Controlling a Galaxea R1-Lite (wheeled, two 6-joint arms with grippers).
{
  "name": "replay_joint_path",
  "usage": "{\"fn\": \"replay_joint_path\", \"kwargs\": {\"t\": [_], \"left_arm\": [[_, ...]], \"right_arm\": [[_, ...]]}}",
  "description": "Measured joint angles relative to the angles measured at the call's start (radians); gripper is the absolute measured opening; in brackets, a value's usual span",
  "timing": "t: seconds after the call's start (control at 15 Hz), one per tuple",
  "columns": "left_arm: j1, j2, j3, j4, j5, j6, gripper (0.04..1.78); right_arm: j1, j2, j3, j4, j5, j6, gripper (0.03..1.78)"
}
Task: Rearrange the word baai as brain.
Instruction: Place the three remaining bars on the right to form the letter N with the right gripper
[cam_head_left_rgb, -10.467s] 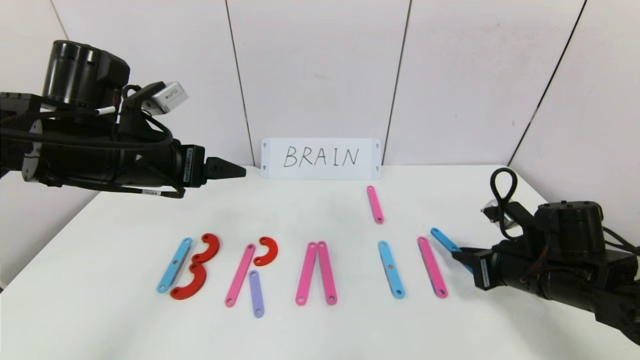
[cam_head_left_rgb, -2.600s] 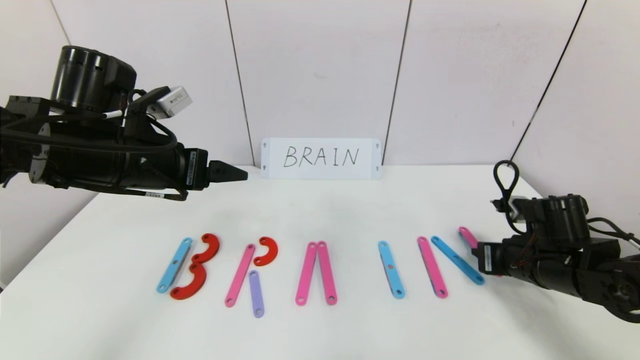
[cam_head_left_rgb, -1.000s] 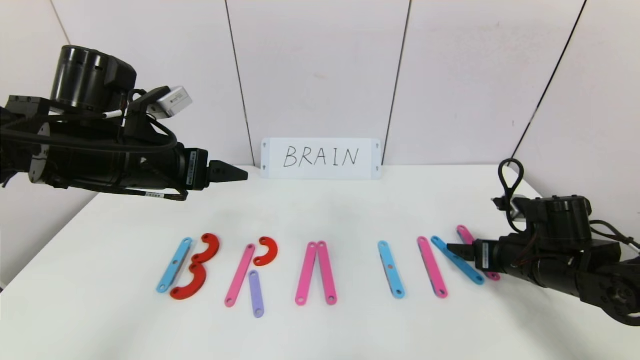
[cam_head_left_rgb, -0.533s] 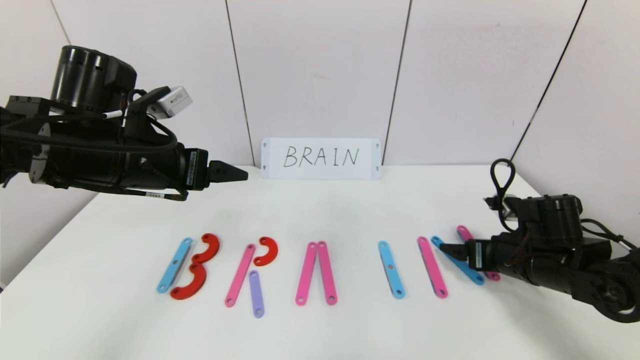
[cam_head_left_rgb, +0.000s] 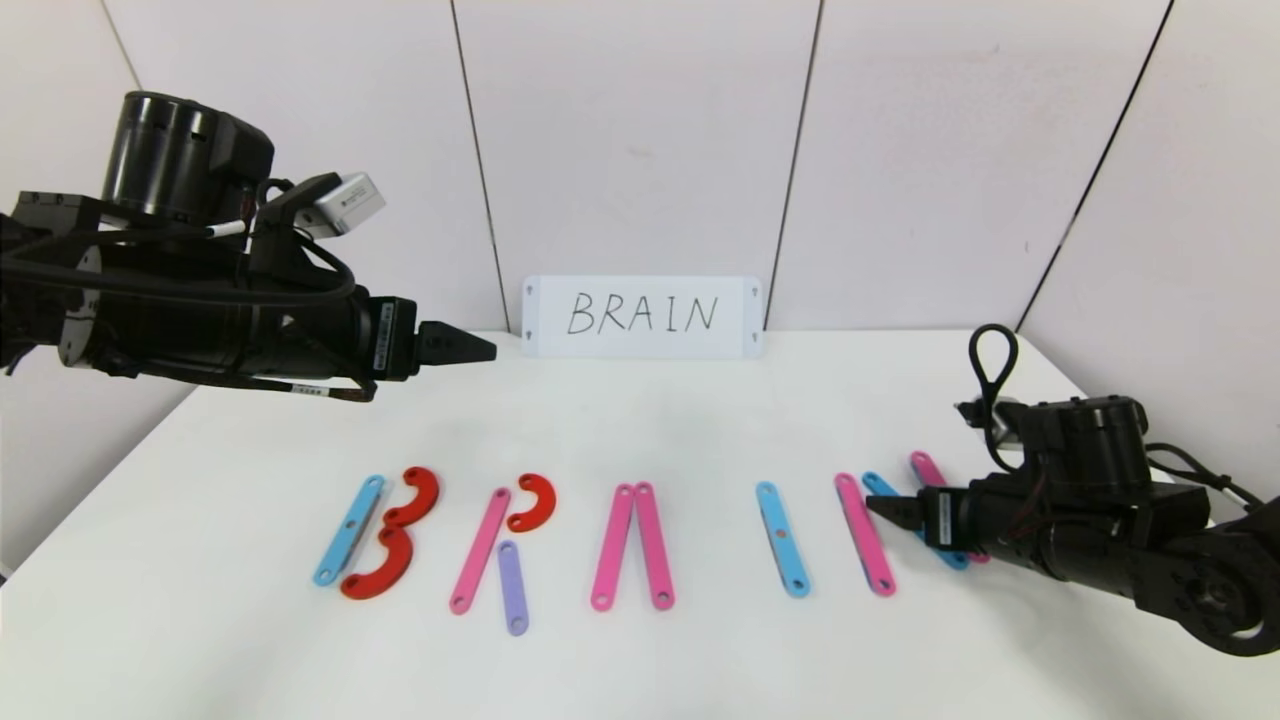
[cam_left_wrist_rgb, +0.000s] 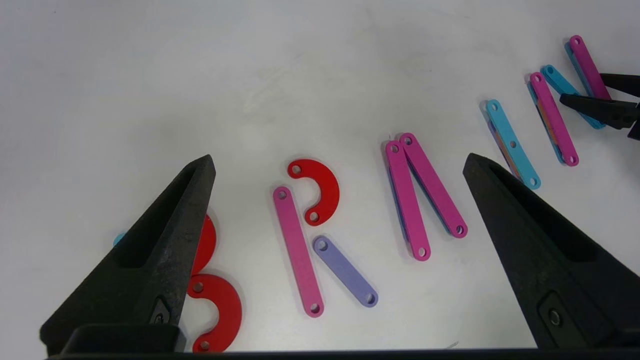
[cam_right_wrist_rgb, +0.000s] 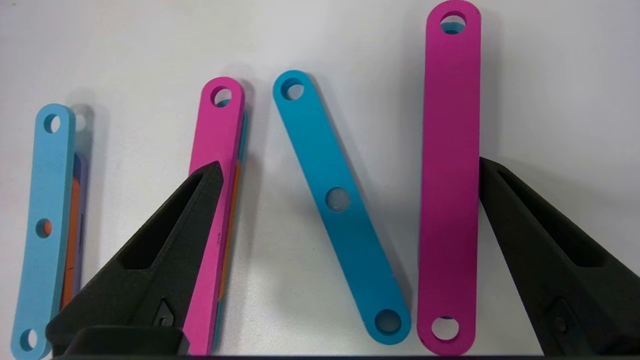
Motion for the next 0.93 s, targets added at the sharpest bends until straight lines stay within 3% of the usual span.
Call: {"fn": "replay_joint_path", "kwargs": {"t": [0.4,0.93], "left_arm": [[0.0,0.0,0.0,0.0,0.0,0.0,1.74],[0.0,0.0,0.0,0.0,0.0,0.0,1.74]], "right_arm": [[0.039,-0.029,0.018,0.011,-0.001,0.024,1.74],[0.046,-0.064,0.039,0.014,-0.007,0.024,1.74]]}}
